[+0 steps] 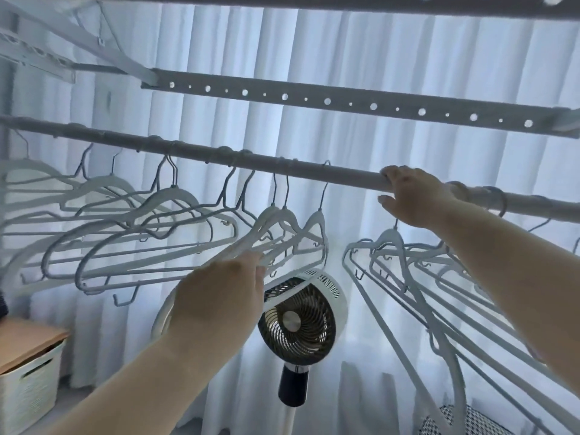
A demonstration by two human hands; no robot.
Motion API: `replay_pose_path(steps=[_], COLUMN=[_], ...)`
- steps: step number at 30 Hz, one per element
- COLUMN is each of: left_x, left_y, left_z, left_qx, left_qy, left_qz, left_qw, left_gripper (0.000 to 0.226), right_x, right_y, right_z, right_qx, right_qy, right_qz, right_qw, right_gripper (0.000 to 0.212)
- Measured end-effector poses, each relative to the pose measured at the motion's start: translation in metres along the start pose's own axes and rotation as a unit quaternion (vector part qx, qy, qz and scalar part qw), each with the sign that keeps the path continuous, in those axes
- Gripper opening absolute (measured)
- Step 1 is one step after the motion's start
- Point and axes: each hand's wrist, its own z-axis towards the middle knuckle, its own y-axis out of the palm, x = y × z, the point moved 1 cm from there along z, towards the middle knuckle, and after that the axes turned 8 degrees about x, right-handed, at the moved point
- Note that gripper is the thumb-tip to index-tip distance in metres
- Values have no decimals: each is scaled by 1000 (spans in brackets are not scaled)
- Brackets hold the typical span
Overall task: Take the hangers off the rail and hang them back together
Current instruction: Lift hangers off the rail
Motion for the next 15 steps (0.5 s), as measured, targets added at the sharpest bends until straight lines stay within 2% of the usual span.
replay_pose_path(steps=[5, 10, 15], left_x=[10, 10, 2], left_y=[8, 28, 31], left_z=[19, 16, 5], left_qx=[-15, -86, -138], left_qy=[32, 41, 19], left_qz=[5, 29, -8], left_qw=[999, 995, 990], left_gripper=[27, 29, 26], right_x=[-2, -3, -1], right_y=[-2, -2, 1], right_z=[-3, -6, -4], right_qx=[1, -1, -3], right_qy=[1, -2, -7], right_qz=[-11, -24, -15], right_qw=[1000, 1000, 1000], right_gripper=[44, 49, 54])
